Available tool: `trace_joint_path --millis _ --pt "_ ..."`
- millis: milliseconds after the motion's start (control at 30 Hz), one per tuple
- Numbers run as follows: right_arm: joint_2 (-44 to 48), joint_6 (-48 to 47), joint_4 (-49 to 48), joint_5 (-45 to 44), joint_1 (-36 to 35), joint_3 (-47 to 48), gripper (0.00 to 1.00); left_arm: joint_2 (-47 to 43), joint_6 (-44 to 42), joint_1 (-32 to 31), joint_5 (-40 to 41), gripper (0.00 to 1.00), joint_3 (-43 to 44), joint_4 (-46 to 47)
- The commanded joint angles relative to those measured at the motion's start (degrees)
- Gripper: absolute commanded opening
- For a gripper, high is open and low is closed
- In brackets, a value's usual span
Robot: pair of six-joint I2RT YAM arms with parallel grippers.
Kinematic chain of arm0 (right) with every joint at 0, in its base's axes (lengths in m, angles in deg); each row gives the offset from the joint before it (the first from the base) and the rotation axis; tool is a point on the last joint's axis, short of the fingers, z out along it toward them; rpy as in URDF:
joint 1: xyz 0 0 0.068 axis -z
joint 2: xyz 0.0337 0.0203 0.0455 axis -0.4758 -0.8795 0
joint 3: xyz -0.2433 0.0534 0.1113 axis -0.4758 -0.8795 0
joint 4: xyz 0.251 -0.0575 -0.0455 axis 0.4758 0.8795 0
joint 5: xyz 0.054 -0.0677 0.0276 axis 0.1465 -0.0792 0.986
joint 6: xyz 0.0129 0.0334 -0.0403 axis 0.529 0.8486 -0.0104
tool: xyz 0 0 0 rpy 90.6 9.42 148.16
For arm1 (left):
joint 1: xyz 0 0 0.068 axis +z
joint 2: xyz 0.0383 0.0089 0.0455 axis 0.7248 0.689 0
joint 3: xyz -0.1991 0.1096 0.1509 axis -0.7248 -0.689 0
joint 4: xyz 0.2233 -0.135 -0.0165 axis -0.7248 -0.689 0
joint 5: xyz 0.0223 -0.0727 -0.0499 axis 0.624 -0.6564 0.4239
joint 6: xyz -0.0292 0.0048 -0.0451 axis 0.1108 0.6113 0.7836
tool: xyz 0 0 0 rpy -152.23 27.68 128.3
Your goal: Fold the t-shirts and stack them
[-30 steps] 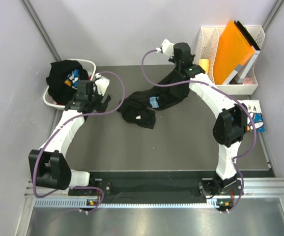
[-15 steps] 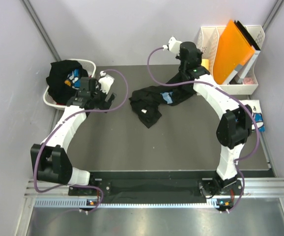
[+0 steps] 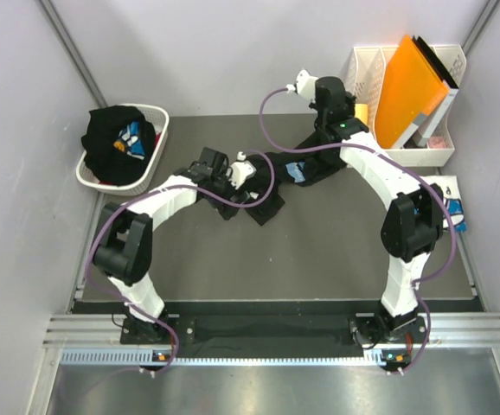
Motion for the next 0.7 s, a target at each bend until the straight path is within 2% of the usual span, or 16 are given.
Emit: trace_joint_path --millis 0,167,433,667 --pt "1.10 1.38 -0.76 -0.10 0.19 1.90 0.00 3.66 -0.94 -0.24 0.24 0.99 5.61 4.95" --pt "0.31 1.90 0.21 -0.10 0.89 3.21 0.00 6.66 -1.12 -1.21 -0.99 0.99 7.82 5.47" --pt "-1.01 2.08 0.65 -0.19 1.69 4.79 0.00 9.30 -1.56 -4.37 -9.23 0.99 12.12 2.40" --pt "-2.59 2.96 1.61 -0.10 1.60 7.17 0.00 13.77 -2.17 -7.19 -6.54 0.99 13.80 3.45"
